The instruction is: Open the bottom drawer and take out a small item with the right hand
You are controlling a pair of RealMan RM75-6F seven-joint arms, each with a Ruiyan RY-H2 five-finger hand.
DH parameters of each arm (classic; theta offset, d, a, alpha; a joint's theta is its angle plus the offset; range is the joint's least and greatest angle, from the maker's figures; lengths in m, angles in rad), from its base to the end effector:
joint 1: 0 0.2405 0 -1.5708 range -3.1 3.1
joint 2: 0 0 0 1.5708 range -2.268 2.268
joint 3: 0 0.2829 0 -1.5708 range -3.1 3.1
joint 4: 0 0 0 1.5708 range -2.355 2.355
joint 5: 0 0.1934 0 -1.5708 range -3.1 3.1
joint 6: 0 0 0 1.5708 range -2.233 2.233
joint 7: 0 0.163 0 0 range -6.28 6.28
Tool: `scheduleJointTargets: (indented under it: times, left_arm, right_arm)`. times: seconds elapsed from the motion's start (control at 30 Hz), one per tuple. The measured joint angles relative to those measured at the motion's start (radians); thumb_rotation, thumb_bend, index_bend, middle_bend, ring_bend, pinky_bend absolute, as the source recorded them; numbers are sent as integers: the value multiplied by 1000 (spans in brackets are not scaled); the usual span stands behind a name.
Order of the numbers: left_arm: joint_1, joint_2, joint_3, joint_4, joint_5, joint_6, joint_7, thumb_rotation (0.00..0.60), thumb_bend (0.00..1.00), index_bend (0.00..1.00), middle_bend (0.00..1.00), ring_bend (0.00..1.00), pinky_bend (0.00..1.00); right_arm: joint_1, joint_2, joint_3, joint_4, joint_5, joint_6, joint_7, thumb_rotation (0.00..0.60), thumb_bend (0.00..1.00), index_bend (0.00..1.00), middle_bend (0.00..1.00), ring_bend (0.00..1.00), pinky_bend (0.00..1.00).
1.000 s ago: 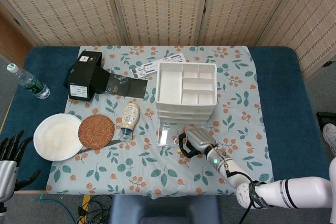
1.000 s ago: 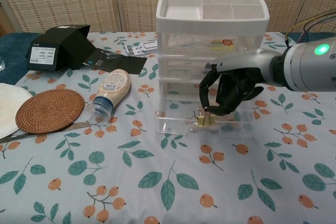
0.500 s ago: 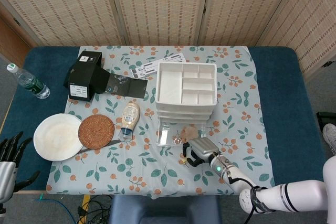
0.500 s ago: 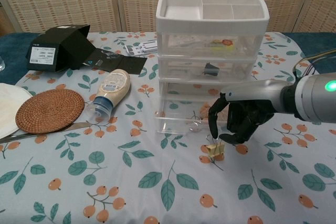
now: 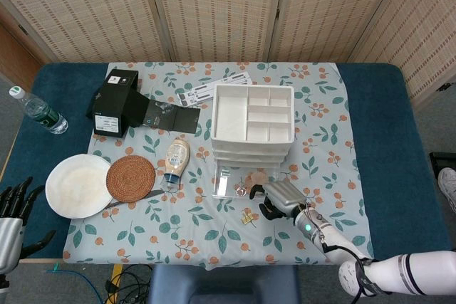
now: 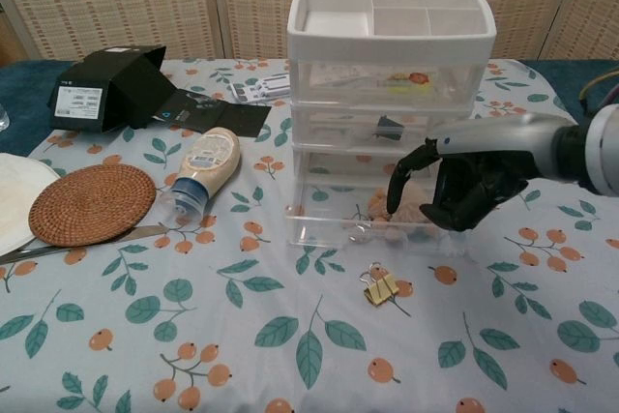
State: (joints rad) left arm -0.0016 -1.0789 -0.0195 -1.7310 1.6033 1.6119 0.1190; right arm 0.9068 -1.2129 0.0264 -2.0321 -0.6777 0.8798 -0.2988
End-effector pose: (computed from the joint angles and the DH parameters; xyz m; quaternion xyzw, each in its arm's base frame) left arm -0.3034 0.1668 0.1987 -0.5953 -0.3506 -0.4005 0.6019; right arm -0.1354 -0.3141 0.0359 0.7341 -0.5504 0.2693 0.2927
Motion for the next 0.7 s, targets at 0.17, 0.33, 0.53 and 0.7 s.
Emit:
scheduleJointTargets:
  times: [0.17,0.33,0.53,0.7]
  left_arm:
    - [-5,1,-3,2,-2,-6,-6,600,175,132,43,75,72]
    - [-18,0,-12,3,-11,-21,-8,600,175,132,43,75,72]
    - [-36,-7,-21,5,-24,-46,-1,600,175,132,44,75,72]
    - [-44,-14,-20,-2,-24,-54,15,600,175,132,43,75,72]
  right_arm:
    - [-81,86,-4,-41,-143,105,29,600,613,313,832,923,1000]
    - [-227,175,-34,-67,-335,276,74,600,613,312,719,763,996]
    - [-415,237,-94,-43,-540,470,134,600,610,262,483,408,532]
    - [-542,251,-138,42,-657,583,174,600,576,192,333,217,279]
